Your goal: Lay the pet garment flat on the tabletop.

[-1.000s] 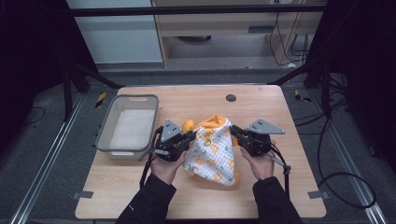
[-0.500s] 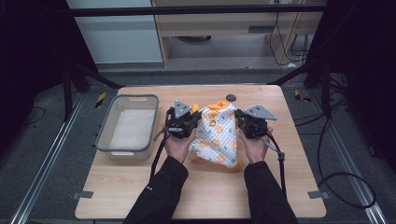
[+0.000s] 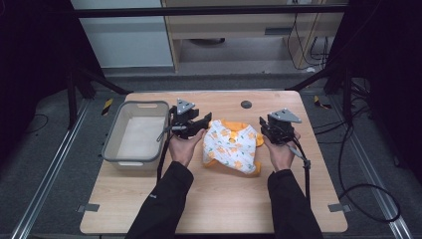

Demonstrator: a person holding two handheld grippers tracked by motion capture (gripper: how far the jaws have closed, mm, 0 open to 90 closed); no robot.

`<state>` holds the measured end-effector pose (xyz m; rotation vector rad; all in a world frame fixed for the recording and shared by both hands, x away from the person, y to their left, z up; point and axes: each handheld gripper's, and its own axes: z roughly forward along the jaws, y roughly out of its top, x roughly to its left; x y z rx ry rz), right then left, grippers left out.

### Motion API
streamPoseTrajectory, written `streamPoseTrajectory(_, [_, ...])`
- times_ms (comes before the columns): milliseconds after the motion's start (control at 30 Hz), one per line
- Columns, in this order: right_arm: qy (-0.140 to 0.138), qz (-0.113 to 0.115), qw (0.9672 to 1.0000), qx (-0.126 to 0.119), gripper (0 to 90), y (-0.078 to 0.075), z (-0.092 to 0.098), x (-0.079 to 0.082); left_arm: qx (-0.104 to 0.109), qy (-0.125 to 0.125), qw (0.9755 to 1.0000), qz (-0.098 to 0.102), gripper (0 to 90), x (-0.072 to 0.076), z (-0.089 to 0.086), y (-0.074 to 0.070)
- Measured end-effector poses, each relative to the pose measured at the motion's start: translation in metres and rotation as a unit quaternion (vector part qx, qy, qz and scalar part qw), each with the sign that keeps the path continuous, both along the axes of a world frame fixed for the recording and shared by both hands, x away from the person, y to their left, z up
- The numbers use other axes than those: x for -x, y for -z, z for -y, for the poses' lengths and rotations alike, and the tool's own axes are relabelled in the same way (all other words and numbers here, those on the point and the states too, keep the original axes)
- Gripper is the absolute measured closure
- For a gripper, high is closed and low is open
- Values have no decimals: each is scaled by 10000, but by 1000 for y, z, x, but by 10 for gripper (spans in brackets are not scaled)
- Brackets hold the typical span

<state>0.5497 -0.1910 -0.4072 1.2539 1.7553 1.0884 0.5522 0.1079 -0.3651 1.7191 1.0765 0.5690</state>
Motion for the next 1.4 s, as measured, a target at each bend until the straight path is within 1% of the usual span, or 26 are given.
streamPoseTrajectory(100, [-180, -18, 9998, -6, 646, -6, 3, 7, -35, 64, 10000, 4, 474, 7, -6, -3])
streamPoseTrajectory(133, [-246, -33, 9997, -36, 638, -8, 3, 10, -35, 64, 10000, 4, 472, 7, -6, -3])
streamPoseTrajectory(200, [-351, -48, 9994, -45, 626, -11, 5, 16, -135, 140, 9998, 16, 472, 17, -13, -4])
streamPoseTrajectory(267, [-444, -76, 9990, -72, 616, -13, 6, 23, -169, 159, 9997, 34, 470, 19, -14, -4])
streamPoseTrajectory(300, [-489, -103, 9987, -81, 612, -14, 7, 27, -269, 211, 9994, 76, 466, 27, -17, -4])
streamPoseTrajectory(333, [-509, -112, 9986, -101, 610, -15, 8, 30, -269, 211, 9994, 76, 465, 27, -17, -4])
streamPoseTrajectory(367, [-559, -92, 9983, -116, 602, -15, 10, 34, -318, 261, 9991, 90, 463, 33, -22, -3])
streamPoseTrajectory(400, [-559, -92, 9983, -116, 602, -15, 10, 34, -318, 261, 9991, 90, 462, 33, -22, -3])
streamPoseTrajectory(433, [-580, -110, 9981, -157, 599, -16, 11, 37, -320, 289, 9990, 110, 462, 37, -24, -2])
streamPoseTrajectory(467, [-639, -152, 9977, -170, 587, -15, 14, 45, -390, 336, 9986, 128, 459, 43, -27, -1])
streamPoseTrajectory(533, [-703, -181, 9972, -165, 576, -14, 16, 51, -447, 383, 9982, 141, 455, 51, -30, 2])
streamPoseTrajectory(600, [-803, -209, 9964, -186, 567, -13, 19, 59, -465, 411, 9980, 138, 452, 54, -31, 3])
streamPoseTrajectory(633, [-836, -231, 9960, -204, 560, -11, 19, 62, -552, 448, 9974, 141, 450, 59, -32, 6])
streamPoseTrajectory(667, [-863, -256, 9957, -214, 557, -10, 20, 65, -552, 448, 9974, 141, 449, 59, -32, 6])
streamPoseTrajectory(700, [-919, -290, 9951, -211, 549, -8, 20, 69, -588, 546, 9967, 128, 447, 65, -33, 11])
streamPoseTrajectory(733, [-940, -304, 9949, -207, 547, -7, 20, 72, -617, 586, 9963, 116, 447, 70, -32, 17])
streamPoseTrajectory(767, [-940, -304, 9949, -207, 547, -7, 20, 72, -617, 586, 9963, 116, 445, 70, -32, 17])
streamPoseTrajectory(800, [-1000, -343, 9942, -209, 536, -3, 20, 77, -641, 621, 9960, 96, 445, 73, -32, 20])
streamPoseTrajectory(967, [-1165, -469, 9918, -229, 512, 6, 19, 90, -785, 704, 9944, -28, 425, 85, -31, 42])
streamPoseTrajectory(1033, [-1226, -516, 9909, -218, 498, 10, 20, 93, -786, 727, 9942, -81, 418, 89, -32, 50])
streamPoseTrajectory(1167, [-1285, -562, 9898, -244, 480, 16, 23, 100, -810, 717, 9939, -221, 409, 93, -33, 66])
streamPoseTrajectory(1233, [-1334, -605, 9888, -284, 469, 20, 23, 104, -874, 710, 9932, -311, 406, 93, -32, 73])
streamPoseTrajectory(1300, [-1380, -632, 9881, -257, 463, 24, 23, 107, -929, 705, 9925, -357, 401, 93, -32, 77])
streamPoseTrajectory(1400, [-1452, -726, 9865, -233, 458, 31, 23, 112, -942, 710, 9921, -438, 400, 94, -29, 84])
